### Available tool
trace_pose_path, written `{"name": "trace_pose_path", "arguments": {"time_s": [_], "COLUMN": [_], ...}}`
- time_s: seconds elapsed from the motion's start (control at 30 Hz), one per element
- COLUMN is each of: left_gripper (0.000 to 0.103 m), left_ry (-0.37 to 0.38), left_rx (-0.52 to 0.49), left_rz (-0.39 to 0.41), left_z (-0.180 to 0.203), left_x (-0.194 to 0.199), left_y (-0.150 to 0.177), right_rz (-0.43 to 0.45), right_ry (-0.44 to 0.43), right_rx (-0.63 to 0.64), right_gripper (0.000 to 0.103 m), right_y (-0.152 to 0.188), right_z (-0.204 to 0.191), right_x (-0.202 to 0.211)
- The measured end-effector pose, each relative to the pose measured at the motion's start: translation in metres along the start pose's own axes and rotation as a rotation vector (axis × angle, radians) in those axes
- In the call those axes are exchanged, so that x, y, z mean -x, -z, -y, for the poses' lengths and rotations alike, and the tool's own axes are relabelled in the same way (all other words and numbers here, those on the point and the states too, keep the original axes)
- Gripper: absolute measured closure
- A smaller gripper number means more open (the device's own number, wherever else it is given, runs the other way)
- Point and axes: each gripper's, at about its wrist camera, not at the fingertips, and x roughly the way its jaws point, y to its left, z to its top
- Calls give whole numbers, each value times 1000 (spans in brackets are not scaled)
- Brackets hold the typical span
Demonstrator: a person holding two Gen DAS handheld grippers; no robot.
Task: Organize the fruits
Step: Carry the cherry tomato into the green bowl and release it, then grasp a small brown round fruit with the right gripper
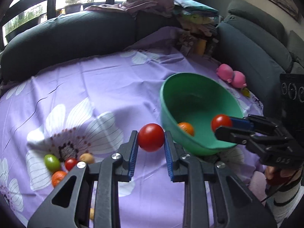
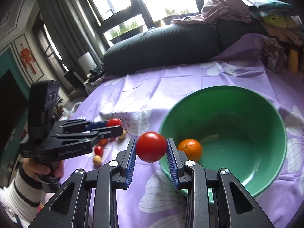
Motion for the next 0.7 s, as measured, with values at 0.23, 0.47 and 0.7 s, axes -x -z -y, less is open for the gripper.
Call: {"name": "trace_pose_path", "arguments": {"time_s": [0.23,0.47,0.7], "left_gripper": [76,50,26], "left_ry": [54,31,-43], "left_rx": [-135,-165,-76], "left_rz": [-37,-90,0], "left_z": [57,67,32], "left_x": [-37,-51,1], "left_y": [-23,-15,-2], "right_rz": [5,1,40], "right_ry": [118,150,134], "right_rx": [-78,-148,-160], "right_gripper": [69,69,69], "right_y": [4,10,10], "right_z": [41,59,55], "right_x": [14,24,44]}}
